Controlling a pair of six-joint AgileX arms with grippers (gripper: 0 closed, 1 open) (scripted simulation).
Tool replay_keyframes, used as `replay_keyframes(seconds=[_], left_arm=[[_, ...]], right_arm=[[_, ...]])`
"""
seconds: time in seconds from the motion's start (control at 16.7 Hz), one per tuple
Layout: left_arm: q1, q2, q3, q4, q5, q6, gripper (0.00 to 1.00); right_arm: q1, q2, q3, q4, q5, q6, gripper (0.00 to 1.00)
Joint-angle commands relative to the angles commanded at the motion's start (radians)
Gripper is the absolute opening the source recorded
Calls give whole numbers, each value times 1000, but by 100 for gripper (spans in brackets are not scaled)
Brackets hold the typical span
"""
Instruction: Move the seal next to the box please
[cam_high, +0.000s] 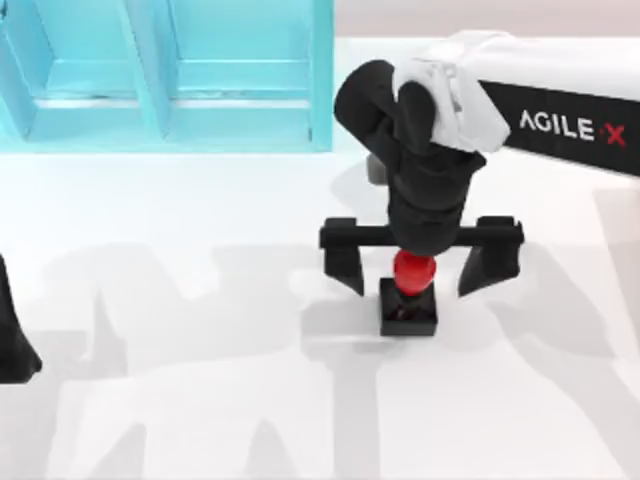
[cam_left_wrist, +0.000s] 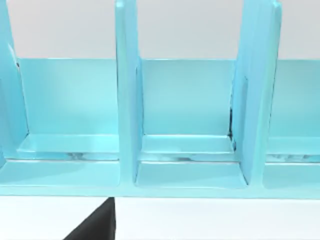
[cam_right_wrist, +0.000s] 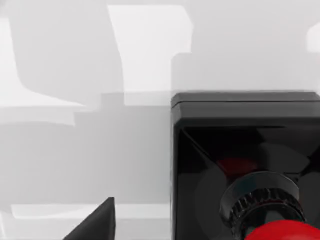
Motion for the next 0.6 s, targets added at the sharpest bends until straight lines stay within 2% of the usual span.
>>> replay_keyframes(seconds=[0.06,0.6], left_arm=[[0,0,0,0,0,0,100],[0,0,0,0,0,0,100]], right_arm=[[0,0,0,0,0,0,100],[0,0,0,0,0,0,32]])
